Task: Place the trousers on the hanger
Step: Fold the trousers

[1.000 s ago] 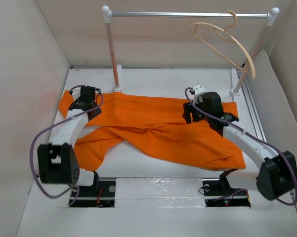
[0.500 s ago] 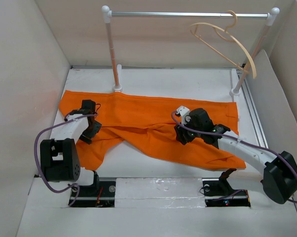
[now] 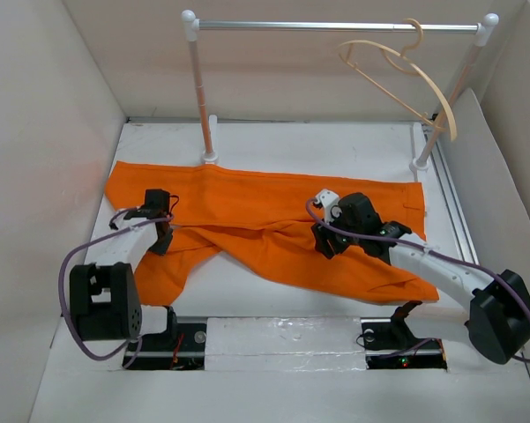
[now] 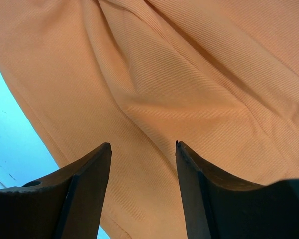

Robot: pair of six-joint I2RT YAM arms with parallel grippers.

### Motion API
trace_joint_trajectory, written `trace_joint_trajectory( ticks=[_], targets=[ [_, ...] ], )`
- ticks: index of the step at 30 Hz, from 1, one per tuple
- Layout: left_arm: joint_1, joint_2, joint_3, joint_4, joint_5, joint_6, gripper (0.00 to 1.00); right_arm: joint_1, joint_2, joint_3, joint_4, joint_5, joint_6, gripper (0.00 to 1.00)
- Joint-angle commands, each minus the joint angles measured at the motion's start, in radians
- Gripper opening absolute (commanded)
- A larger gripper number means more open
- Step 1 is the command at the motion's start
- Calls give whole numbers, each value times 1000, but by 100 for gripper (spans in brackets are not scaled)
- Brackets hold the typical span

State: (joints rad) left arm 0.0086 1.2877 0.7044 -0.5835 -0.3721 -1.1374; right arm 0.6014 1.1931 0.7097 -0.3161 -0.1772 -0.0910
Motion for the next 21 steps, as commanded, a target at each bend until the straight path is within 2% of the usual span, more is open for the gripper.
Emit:
trace_joint_trajectory(
  ticks=[1, 2, 5, 8, 11, 12, 15, 16, 17, 21],
  targets=[
    [5, 71, 72, 68, -117, 7, 5, -17, -15, 8, -23, -4, -12, 60],
    [5, 90, 90, 70, -131, 25, 0, -17, -27, -1, -24, -4, -12, 60],
    [5, 108, 161, 19, -191, 83, 0, -17, -44, -9, -47, 4, -13, 61],
    [5, 24, 167, -44, -260, 134, 0, -17, -64, -9, -70, 22, -19, 62],
    [5, -160, 156, -82, -271, 191, 0, -26, -89, 4, -99, 15, -24, 62],
    [5, -268, 156, -79, -263, 209, 0, -26, -95, 7, -107, 19, -21, 62],
    [5, -431, 211, -33, -214, 316, 0, -35, -130, 30, -132, 21, -26, 64],
    [-4, -444, 304, -38, -191, 344, 0, -44, -133, 45, -132, 7, -24, 65],
    [-4, -444, 305, -38, -191, 349, 0, -45, -133, 45, -132, 7, -24, 66],
    [-41, -384, 501, -134, -214, 378, 0, -45, -89, 62, -163, -18, -41, 69]
  ],
)
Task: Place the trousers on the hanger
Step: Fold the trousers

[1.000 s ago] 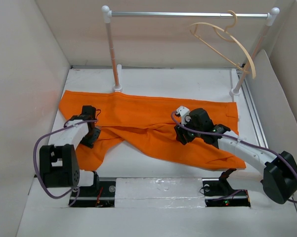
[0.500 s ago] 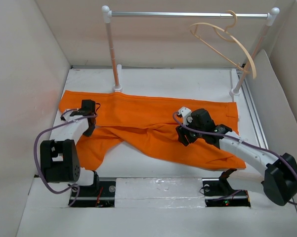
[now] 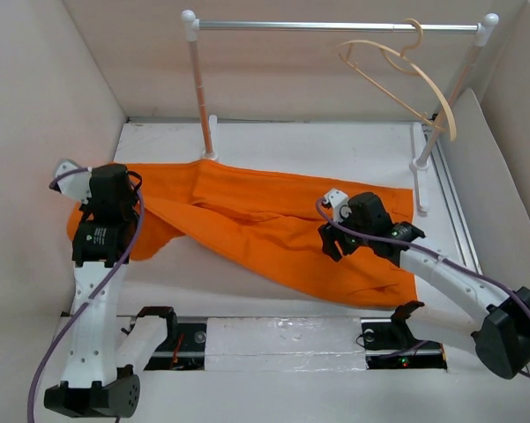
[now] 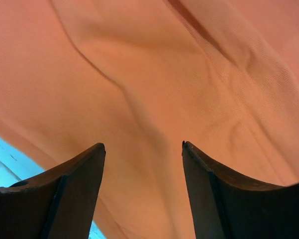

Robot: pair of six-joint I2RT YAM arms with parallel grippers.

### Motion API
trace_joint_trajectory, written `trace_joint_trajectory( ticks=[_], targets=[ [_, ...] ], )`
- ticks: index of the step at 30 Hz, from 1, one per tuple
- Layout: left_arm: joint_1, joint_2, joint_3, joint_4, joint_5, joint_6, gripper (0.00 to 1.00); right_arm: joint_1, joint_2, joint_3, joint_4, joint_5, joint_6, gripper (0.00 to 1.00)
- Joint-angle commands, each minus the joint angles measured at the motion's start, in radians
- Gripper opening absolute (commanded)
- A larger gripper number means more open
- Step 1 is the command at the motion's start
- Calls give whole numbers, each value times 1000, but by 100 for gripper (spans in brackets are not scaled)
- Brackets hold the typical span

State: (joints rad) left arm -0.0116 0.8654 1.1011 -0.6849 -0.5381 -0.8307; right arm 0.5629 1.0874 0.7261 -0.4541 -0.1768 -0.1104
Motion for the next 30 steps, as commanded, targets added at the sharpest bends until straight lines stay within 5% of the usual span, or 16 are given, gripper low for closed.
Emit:
trace_joint_trajectory(
  ticks=[1, 7, 13, 20, 21, 23, 26, 30],
  targets=[
    [-21, 38, 147, -39, -51, 82, 0, -6, 25, 42, -27, -10, -23, 70],
    [-21, 38, 94, 15, 44, 145, 0, -78, 52, 15, -40, 19, -22, 72],
    [-21, 55, 120, 64, -3, 114, 0, -262, -111, 51, -87, 58, 9, 75],
    [-21, -253, -314, -71, -93, -135, 0, -643, -117, 33, -37, 2, 67, 79],
    [-21, -287, -319, -44, -70, -99, 4, -682, -91, 33, -29, -47, 81, 79],
    [-42, -272, -285, -31, -45, -117, 42, -800, -18, 4, 44, -105, 146, 80],
    [-106, -181, -146, -33, -149, -120, 73, -915, 69, -1, 127, -196, 222, 82],
    [-159, -108, 20, 74, -234, -26, 78, -1009, 230, 1, 238, -161, 253, 88]
  ],
)
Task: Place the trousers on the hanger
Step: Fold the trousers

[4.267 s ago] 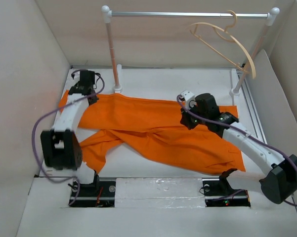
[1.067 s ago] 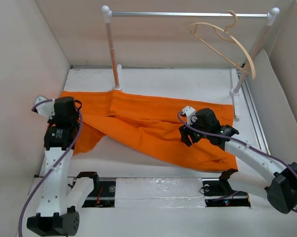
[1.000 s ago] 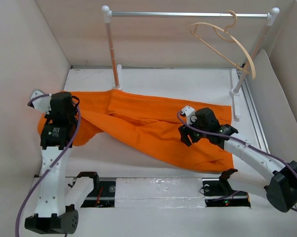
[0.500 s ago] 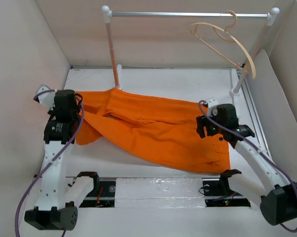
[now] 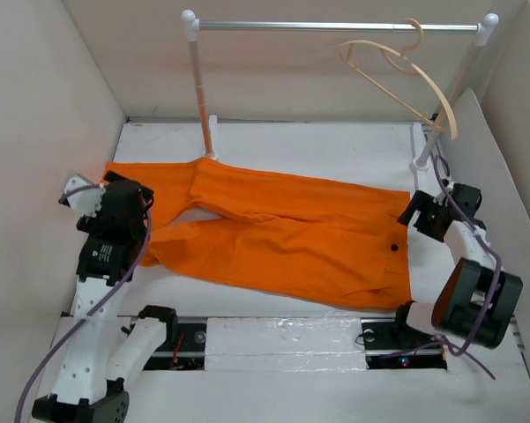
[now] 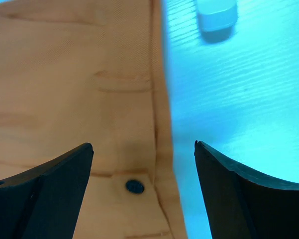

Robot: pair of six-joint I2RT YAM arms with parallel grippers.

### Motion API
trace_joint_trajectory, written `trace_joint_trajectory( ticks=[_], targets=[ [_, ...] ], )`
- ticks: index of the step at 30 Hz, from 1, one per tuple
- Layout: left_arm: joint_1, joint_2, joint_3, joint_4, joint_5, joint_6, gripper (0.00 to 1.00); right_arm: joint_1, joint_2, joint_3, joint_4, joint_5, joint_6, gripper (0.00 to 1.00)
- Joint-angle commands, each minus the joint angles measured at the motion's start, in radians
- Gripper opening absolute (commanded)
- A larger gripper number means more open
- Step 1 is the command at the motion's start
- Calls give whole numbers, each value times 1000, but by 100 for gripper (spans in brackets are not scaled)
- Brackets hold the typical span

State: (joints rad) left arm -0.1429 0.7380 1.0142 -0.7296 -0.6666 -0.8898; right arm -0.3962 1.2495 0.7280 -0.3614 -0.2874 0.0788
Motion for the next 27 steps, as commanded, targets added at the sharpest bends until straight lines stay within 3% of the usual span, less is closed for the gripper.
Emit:
trace_joint_trajectory(
  ticks=[1, 6, 9, 11, 12, 13, 15, 16, 21, 24, 27],
  targets=[
    [-27, 27, 136, 145, -85, 72, 78, -61, 105, 5, 185, -74, 67, 89],
    [-67, 69, 90, 288, -33, 147, 71, -61, 327, 42, 243, -273, 27, 90],
    [-90, 96, 29, 361, 28, 224, 67, -52, 370, -45, 398, -378, 88, 84],
    [-90, 124, -2, 381, 58, 270, 66, -52, 378, -111, 528, -407, 145, 74],
    [-90, 174, -14, 374, 77, 275, 65, -52, 389, -122, 603, -458, 171, 31],
    [-90, 175, -14, 374, 78, 275, 65, -52, 389, -119, 604, -458, 171, 30],
    [-90, 216, -17, 387, 96, 291, 64, -61, 374, -110, 630, -475, 205, 6],
    [-90, 224, -16, 394, 104, 295, 63, -61, 352, -101, 621, -466, 214, 0],
    [-90, 279, 10, 420, 147, 316, 61, -99, 168, 112, 371, -206, 122, 0],
    [-90, 339, 23, 411, 185, 321, 61, -99, 212, 293, 154, -54, 58, 0],
    [-61, 400, 35, 378, 225, 307, 65, -99, 275, 411, 78, 72, 23, 1]
  ],
)
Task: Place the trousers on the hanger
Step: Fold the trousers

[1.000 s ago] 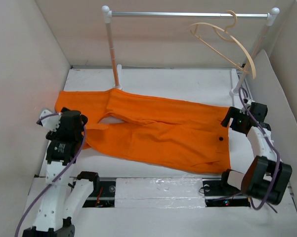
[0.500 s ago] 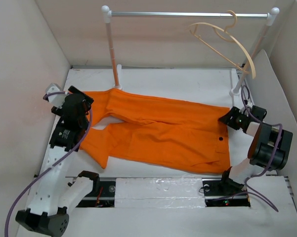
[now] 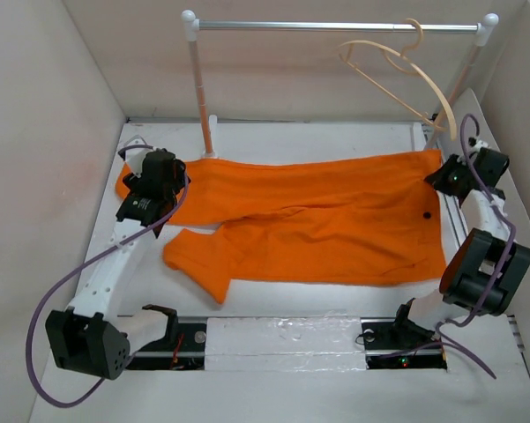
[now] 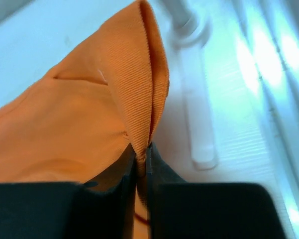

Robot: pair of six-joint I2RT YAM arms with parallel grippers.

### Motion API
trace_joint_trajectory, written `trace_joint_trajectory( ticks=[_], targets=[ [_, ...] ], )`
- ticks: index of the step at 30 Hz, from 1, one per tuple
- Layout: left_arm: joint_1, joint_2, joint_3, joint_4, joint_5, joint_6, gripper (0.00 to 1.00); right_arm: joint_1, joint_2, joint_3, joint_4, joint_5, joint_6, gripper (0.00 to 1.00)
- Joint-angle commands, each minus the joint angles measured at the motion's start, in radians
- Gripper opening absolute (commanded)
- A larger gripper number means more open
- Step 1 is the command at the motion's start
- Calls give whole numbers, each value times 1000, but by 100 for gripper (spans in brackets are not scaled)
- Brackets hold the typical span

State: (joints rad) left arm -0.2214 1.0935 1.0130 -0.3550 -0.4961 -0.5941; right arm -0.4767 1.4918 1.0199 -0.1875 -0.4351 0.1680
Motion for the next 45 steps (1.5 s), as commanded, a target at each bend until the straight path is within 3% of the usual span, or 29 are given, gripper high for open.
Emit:
trace_joint_trajectory(
  ticks=[1, 2, 4, 6, 9, 10, 11, 12, 13, 14, 15, 16, 17, 19, 20, 23, 25, 27, 32, 36, 40, 45],
  targets=[
    [30, 55, 27, 4, 63, 13, 67, -29, 33, 135, -105, 239, -70, 8],
    [40, 74, 15, 4, 65, 4, 67, -30, 69, 147, -104, 248, -70, 35],
    [73, 97, -8, 4, 73, -10, 70, -30, 94, 187, -124, 251, -74, 73],
    [118, 134, -25, 14, 121, -35, 71, -20, 93, 194, -130, 166, -94, 79],
    [165, 192, -54, 21, 184, -79, 69, 41, 9, 111, -123, 115, -110, 77],
    [177, 203, -53, 8, 203, -90, 59, 62, -37, 64, -107, 114, -110, 76],
    [166, 203, -44, -39, 224, -81, 42, 132, -192, -108, -87, 122, -99, 71],
    [166, 203, -42, -39, 241, -55, 42, 133, -194, -110, -70, 116, -99, 65],
    [112, 186, -40, -47, 263, -20, 28, 159, -244, -162, -64, 105, -96, 58],
    [76, 139, -40, -51, 290, 28, 20, 229, -351, -261, -64, 102, -93, 48],
    [30, 119, -40, -58, 354, 118, 12, 269, -401, -303, -79, 108, -91, 18],
    [-20, 108, -22, -99, 378, 150, 6, 311, -450, -345, -81, 107, -87, 7],
    [-141, 117, -2, -128, 386, 181, 5, 352, -493, -383, -81, 99, -82, 1],
    [-287, 150, 42, -200, 375, 230, 9, 450, -591, -466, -92, 78, -78, 0],
    [-426, 202, 58, -231, 367, 228, 12, 479, -613, -484, -89, 64, -71, 0],
    [-605, 314, 108, -335, 253, 168, 22, 585, -643, -483, -139, 52, -88, 0],
    [-705, 354, 110, -361, 163, 119, 31, 645, -640, -453, -174, 91, -102, 12],
    [-734, 399, 89, -332, 198, 100, 35, 656, -636, -432, -208, 116, -111, 23],
    [-734, 465, 81, -234, 189, 62, 35, 645, -654, -425, -211, 49, -124, 34],
    [-748, 546, 111, -193, 228, 88, 34, 636, -666, -432, -217, 23, -136, 37],
    [-748, 598, 101, -153, 241, 86, 25, 636, -679, -435, -225, 4, -143, 38],
    [-748, 651, 82, -136, 206, 63, 29, 636, -693, -429, -248, -14, -156, 39]
  ],
)
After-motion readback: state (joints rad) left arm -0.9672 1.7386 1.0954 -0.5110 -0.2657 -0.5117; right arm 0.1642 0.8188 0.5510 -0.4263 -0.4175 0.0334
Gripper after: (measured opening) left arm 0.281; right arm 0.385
